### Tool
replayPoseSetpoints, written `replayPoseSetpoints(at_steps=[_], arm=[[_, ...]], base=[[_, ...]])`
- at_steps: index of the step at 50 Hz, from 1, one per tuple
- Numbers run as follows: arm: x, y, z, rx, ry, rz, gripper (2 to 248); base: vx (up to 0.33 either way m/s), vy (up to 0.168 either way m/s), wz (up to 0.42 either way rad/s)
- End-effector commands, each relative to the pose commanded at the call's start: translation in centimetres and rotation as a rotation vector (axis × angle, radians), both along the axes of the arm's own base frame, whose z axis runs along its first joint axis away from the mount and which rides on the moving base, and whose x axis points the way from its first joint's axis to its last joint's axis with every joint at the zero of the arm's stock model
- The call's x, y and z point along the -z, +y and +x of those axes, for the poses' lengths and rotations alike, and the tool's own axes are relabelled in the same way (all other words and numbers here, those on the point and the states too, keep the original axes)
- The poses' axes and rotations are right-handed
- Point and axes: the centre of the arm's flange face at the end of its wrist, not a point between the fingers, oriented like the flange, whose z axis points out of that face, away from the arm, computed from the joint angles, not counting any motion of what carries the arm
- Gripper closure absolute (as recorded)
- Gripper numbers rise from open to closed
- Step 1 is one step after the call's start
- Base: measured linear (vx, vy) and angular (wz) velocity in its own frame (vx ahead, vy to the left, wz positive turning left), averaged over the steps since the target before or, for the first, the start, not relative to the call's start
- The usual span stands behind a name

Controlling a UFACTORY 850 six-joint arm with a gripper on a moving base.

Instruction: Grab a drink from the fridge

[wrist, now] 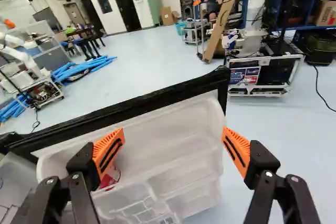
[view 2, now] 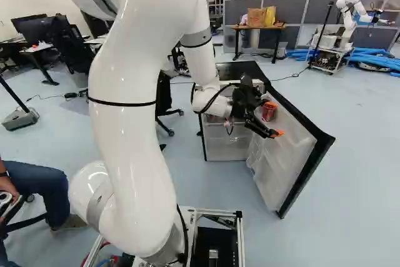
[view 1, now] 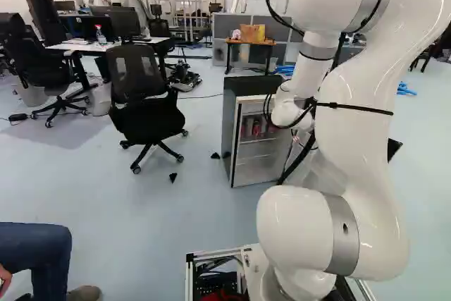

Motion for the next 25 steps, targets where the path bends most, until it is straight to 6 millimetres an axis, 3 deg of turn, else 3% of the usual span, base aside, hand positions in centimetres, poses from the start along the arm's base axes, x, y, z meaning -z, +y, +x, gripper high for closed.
replayPoseSetpoints(at_steps=[25], arm=[[-0.3, 0.9, -2.4, -0.238, 0.058, 0.01, 3]], base=[[0.0, 0.0, 0.0]])
